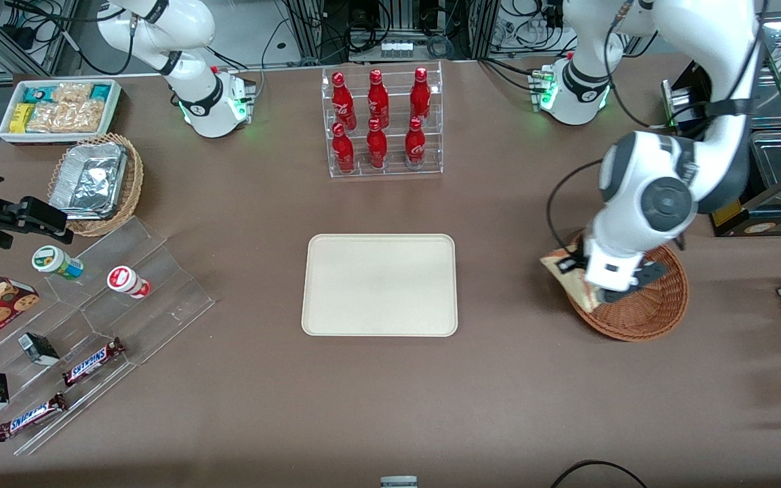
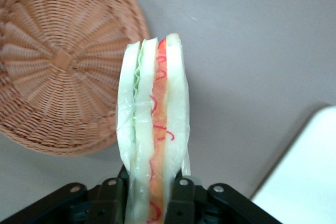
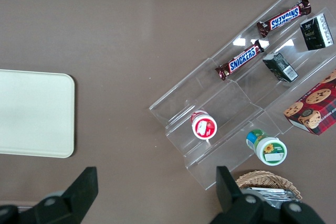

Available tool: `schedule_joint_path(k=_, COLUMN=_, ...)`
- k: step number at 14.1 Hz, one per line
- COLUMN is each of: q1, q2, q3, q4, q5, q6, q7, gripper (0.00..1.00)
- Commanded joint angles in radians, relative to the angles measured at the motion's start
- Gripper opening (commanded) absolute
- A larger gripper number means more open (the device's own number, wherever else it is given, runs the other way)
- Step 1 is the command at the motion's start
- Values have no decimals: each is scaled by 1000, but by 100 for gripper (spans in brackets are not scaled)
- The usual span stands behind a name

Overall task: Place sandwich from basket to tray
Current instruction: 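Lift the sandwich and carry it over the white tray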

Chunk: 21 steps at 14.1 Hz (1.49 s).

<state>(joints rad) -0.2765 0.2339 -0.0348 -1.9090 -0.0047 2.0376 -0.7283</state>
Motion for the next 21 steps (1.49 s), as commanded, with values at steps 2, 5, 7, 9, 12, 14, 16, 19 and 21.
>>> schedule_joint_path(k=2, q1=-127, q2=83, q3=-5, q4=119, q5=-37, q6=-16, q7=4, gripper=28)
schedule_joint_path(k=5, q1=-216, q2=214, q3=-22, q4=247, q5=-38, q6=-14, q7=3, gripper=28)
schedule_joint_path(k=7, q1=-275, q2=271, q3=-22, q4=312, q5=-35, q6=-14, q7=4, gripper=28)
schedule_joint_path(k=9, q1=-332, q2=314, q3=-22, q4=344, q5=-29, q6=-13, q7=7, gripper=28)
schedule_joint_path(k=12, q1=-366, q2=366, q3=-22, q4=387, q5=-29, q6=18, q7=7, gripper=29)
schedule_joint_path(k=14, q1=-366, q2=383, q3=-22, q4=383, q5=-28, q6=94, q7=54, gripper=30)
schedule_joint_path(k=16, q1=-377, q2=416, q3=-24, q4=384, q5=-28, q6=107, q7=122, gripper=31)
schedule_joint_path(k=19, q1=-395, q2=450, q3=-22, q4=386, q5=-21, q6=112, q7=124, gripper=29)
schedule_joint_path(k=21, q1=-394, q2=464, q3=-22, q4=387, q5=-23, q6=112, q7=110, gripper=29)
